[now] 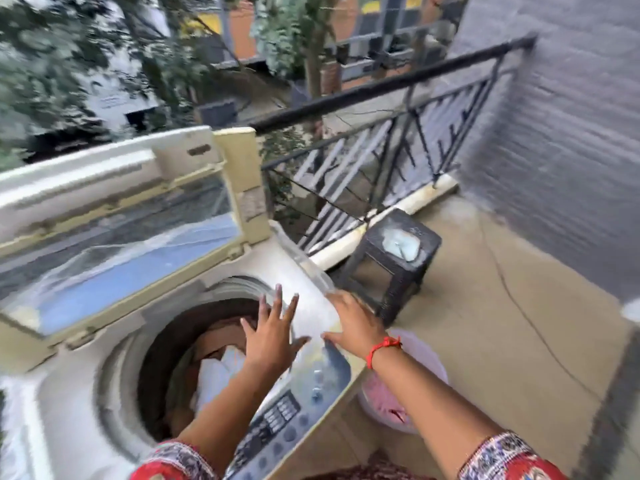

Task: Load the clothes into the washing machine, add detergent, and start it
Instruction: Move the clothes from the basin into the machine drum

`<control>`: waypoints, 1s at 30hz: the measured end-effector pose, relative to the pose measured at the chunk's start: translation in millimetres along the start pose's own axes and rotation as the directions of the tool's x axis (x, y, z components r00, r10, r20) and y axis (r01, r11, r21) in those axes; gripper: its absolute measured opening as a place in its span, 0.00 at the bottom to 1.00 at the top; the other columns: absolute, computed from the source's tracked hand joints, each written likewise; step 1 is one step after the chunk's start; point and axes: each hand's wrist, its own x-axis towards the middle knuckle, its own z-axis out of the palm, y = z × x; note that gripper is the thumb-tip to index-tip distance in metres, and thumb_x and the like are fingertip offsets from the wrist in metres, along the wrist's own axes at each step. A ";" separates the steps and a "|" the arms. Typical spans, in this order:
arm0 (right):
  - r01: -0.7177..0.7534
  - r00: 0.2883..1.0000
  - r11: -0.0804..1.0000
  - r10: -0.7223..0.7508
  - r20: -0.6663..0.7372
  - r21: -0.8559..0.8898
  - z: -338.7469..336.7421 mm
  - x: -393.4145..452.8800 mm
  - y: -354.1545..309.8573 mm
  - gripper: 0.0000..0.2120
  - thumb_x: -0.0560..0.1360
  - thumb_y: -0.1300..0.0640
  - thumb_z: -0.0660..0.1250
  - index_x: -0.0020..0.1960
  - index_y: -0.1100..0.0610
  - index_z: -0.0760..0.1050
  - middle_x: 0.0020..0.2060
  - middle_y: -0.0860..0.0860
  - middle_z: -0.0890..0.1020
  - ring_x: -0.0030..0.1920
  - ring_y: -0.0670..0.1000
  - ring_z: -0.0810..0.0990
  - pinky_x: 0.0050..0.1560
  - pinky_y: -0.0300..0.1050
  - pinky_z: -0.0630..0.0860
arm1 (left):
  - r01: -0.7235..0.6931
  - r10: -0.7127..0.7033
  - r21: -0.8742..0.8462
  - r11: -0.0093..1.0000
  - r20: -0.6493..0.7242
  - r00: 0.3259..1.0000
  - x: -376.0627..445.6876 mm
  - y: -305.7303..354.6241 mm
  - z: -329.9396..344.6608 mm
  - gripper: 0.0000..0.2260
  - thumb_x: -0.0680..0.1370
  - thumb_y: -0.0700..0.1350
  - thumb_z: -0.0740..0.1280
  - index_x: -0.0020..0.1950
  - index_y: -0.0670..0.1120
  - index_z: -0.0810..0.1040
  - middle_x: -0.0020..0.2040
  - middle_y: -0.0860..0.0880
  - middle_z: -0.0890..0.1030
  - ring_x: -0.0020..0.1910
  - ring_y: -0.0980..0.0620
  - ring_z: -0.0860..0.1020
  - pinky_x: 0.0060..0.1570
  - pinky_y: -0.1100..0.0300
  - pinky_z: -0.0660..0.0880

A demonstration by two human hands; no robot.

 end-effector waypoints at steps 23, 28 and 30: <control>-0.337 0.917 0.942 0.323 0.235 0.017 -42.2 -85.9 354.0 0.46 0.64 0.43 0.77 0.75 0.48 0.57 0.72 0.52 0.61 0.69 0.60 0.64 0.61 0.57 0.74 | -0.363 0.288 0.162 0.917 0.359 0.888 100.6 316.0 154.1 0.49 0.67 0.72 0.64 0.78 0.57 0.41 0.79 0.51 0.39 0.78 0.45 0.41 0.69 0.31 0.41; -0.347 0.871 0.936 0.344 0.352 -0.056 10.9 -59.6 395.9 0.50 0.62 0.45 0.79 0.75 0.47 0.54 0.72 0.51 0.59 0.69 0.59 0.63 0.60 0.56 0.74 | -0.412 0.303 0.155 0.898 0.463 0.833 141.4 312.0 215.4 0.49 0.68 0.70 0.66 0.78 0.55 0.41 0.79 0.50 0.40 0.78 0.44 0.41 0.73 0.37 0.47; -0.326 0.854 0.943 0.326 0.406 -0.071 47.4 -45.5 409.4 0.51 0.63 0.44 0.78 0.77 0.45 0.52 0.75 0.50 0.55 0.72 0.59 0.59 0.64 0.58 0.71 | -0.399 0.287 0.115 0.910 0.519 0.805 159.0 304.7 254.3 0.51 0.67 0.68 0.67 0.78 0.53 0.40 0.79 0.50 0.38 0.78 0.43 0.41 0.74 0.42 0.52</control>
